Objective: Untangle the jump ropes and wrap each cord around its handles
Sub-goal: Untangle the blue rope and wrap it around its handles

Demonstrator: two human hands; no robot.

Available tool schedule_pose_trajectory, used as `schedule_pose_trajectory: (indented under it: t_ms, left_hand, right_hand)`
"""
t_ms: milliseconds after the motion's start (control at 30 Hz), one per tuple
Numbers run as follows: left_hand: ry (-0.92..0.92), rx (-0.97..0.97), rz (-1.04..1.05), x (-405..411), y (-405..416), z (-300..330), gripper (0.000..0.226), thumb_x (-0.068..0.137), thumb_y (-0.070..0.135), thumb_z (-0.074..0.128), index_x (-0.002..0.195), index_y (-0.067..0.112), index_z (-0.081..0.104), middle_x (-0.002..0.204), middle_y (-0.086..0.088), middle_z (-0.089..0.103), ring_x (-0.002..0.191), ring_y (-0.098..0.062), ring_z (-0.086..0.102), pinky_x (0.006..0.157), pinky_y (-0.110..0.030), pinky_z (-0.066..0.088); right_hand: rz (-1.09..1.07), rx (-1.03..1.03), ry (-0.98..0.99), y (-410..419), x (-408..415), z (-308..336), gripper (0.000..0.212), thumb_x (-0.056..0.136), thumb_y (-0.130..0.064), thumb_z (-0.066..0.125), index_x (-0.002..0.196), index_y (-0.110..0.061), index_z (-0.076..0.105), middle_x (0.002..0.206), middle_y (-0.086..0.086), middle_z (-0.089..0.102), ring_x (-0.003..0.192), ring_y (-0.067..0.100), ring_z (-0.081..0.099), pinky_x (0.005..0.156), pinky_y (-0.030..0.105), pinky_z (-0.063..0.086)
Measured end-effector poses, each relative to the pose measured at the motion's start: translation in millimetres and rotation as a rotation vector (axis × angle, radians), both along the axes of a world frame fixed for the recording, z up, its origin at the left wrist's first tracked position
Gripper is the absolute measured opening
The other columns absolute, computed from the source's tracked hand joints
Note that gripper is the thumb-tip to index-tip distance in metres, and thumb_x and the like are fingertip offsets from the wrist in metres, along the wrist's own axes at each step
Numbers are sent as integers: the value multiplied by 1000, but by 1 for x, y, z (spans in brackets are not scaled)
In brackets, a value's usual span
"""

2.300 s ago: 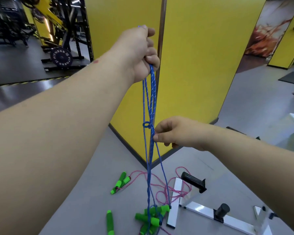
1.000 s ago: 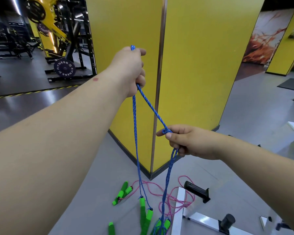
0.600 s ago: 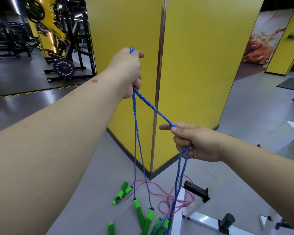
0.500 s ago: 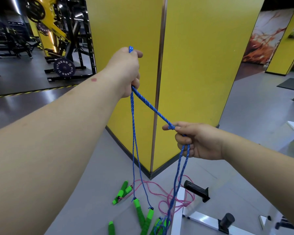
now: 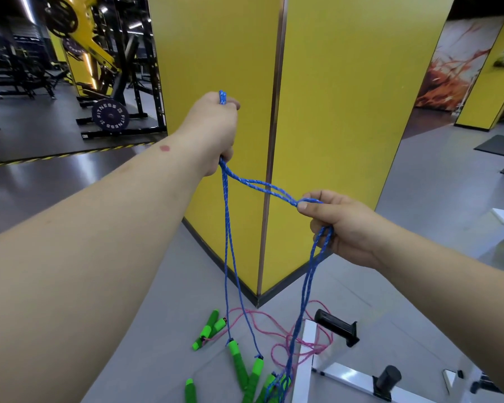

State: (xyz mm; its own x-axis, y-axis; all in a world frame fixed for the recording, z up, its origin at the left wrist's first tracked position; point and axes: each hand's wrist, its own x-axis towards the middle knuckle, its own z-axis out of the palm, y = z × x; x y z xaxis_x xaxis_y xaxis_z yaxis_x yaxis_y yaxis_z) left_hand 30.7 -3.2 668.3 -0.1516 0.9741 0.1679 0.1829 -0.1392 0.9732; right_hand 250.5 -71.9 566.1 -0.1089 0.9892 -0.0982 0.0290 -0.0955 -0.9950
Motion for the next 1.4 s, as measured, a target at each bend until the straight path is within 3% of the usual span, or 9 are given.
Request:
schedule_pose_trajectory:
  t_ms: [100, 233, 367, 533, 667, 933, 1100, 1233, 1400]
  left_hand:
    - [45, -22, -121, 3, -6, -8, 21, 101, 23, 52, 120, 29, 59, 78, -1, 46, 53, -16, 37, 48, -25, 33]
    - [177, -60, -294, 11, -21, -17, 59, 95, 21, 69, 147, 32, 43, 97, -2, 68, 70, -14, 63, 48, -25, 32]
    - [264, -77, -507, 15, -30, -22, 92, 87, 24, 80, 156, 43, 23, 104, -7, 78, 97, -14, 76, 52, -28, 28]
    - [323, -61, -552, 11, -29, -25, 114, 68, 28, 88, 157, 47, 19, 91, -8, 71, 68, -13, 63, 54, -29, 32]
    - [392, -91, -592, 6, -30, -25, 115, 70, 22, 89, 155, 53, 19, 96, -13, 66, 63, -15, 45, 53, -29, 32]
    - [682, -49, -590, 10, -36, -33, 112, 76, 24, 90, 157, 51, 18, 78, 3, 63, 64, -12, 54, 61, -30, 39]
    - [812, -19, -437, -3, -31, -27, 106, 81, 23, 85, 158, 51, 19, 88, 3, 75, 69, -10, 63, 66, -29, 47]
    - [789, -8, -347, -3, -27, -27, 108, 79, 24, 87, 160, 45, 19, 99, -3, 72, 77, -19, 60, 69, -32, 46]
    - [695, -20, -324, -3, -22, -30, 114, 76, 22, 90, 161, 41, 16, 106, -2, 71, 82, -23, 61, 72, -33, 47]
  right_hand:
    - [-5, 26, 154, 0, -6, 5, 14, 90, -8, 69, 83, -20, 65, 58, -4, 39, 49, 12, 31, 52, 27, 30]
    - [57, 44, 262, -1, -13, 14, 14, 98, -18, 61, 95, -18, 74, 57, -5, 21, 58, 17, 14, 56, 29, 23]
    - [117, -8, 319, -3, -17, 23, 22, 101, -27, 53, 103, -16, 72, 53, -6, 18, 55, 16, 17, 53, 27, 28]
    - [167, -93, 360, -5, -14, 30, 36, 98, -30, 45, 107, -13, 75, 55, -2, 22, 57, 18, 26, 63, 33, 30]
    - [189, -102, 344, -6, -11, 29, 33, 101, -31, 43, 108, -16, 71, 53, -1, 33, 57, 18, 33, 64, 33, 33]
    - [292, -109, 323, -7, -6, 35, 31, 104, -36, 39, 110, -17, 64, 80, 9, 66, 67, 22, 59, 68, 35, 48]
    - [117, -64, 186, -6, 3, 31, 28, 107, -35, 40, 105, -14, 57, 103, 20, 74, 74, 29, 70, 67, 38, 60]
    - [50, -46, 119, -5, -1, 24, 29, 108, -38, 38, 105, -14, 56, 86, 16, 71, 63, 26, 65, 57, 34, 57]
    - [-5, 6, 31, 0, -1, 21, 32, 108, -38, 37, 104, -18, 62, 68, 3, 56, 52, 14, 42, 50, 27, 36]
